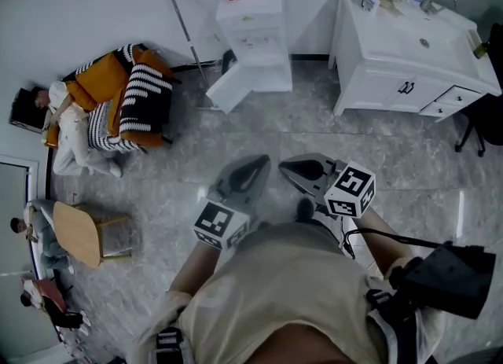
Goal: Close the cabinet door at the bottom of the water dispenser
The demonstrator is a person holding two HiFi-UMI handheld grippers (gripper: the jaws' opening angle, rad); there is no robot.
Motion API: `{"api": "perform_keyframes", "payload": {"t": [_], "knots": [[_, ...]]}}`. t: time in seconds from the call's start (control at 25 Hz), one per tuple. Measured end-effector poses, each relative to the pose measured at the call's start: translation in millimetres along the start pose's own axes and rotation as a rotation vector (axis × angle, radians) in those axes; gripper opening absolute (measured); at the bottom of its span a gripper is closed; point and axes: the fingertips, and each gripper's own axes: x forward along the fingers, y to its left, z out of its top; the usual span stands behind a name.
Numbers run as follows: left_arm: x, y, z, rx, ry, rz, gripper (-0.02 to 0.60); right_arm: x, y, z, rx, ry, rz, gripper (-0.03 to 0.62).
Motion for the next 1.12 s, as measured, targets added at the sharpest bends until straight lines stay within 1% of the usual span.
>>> {"api": "perform_keyframes", "payload": {"t": [0.2,0.32,0.4,0.52,0.64,0.72,0.76,0.84,0.88,0.92,0.96,1.04,1.12], "knots": [[21.3,-2.2,8.0,0.016,-0.005,0.043,-0.006,-7.1,-5.2,44.3,-0.108,-0.119,0.003,0.011],[26.5,2.8,11.0,0.001,-0.016,0.084,-0.006,-6.9,-7.3,51.6,-0.165,-0.139,0.007,0.011],[27.7,7.4,13.5,-0.002,-0.022,0.109,-0.006,-8.6,-13.3,53.0,-0.154,-0.150,0.002,0.011],[28.6,16.2,15.1,0.002,-0.014,0.129,-0.006,-11.3,-26.2,53.7,-0.088,-0.170,-0.017,0.011],[31.5,25.2,13.4,0.005,-0.007,0.138,-0.006,-10.4,-36.3,50.7,-0.066,-0.158,-0.029,0.011],[33.2,32.1,15.2,0.010,-0.015,0.137,-0.006,-8.4,-41.4,48.7,-0.087,-0.135,-0.043,0.011],[34.1,35.9,16.1,0.008,-0.020,0.134,-0.006,-7.3,-44.4,48.2,-0.121,-0.113,-0.061,0.011],[37.2,44.2,17.5,-0.003,-0.033,0.122,-0.006,-3.9,-52.2,49.6,-0.238,-0.055,-0.116,0.011],[39.8,48.8,18.2,-0.007,-0.042,0.113,-0.006,-1.5,-56.4,52.8,-0.296,-0.043,-0.138,0.011],[42.8,53.3,18.9,-0.009,-0.051,0.104,-0.006,1.1,-60.6,56.8,-0.332,-0.043,-0.153,0.011],[45.9,57.7,19.5,-0.011,-0.061,0.095,-0.006,3.1,-64.9,59.7,-0.339,-0.043,-0.162,0.011],[50.1,66.1,20.8,-0.019,-0.084,0.075,-0.006,7.6,-74.1,61.6,-0.306,-0.044,-0.188,0.011],[52.0,78.3,22.4,-0.040,-0.098,0.052,-0.006,16.8,-82.8,63.0,-0.275,-0.037,-0.242,0.011]]}}
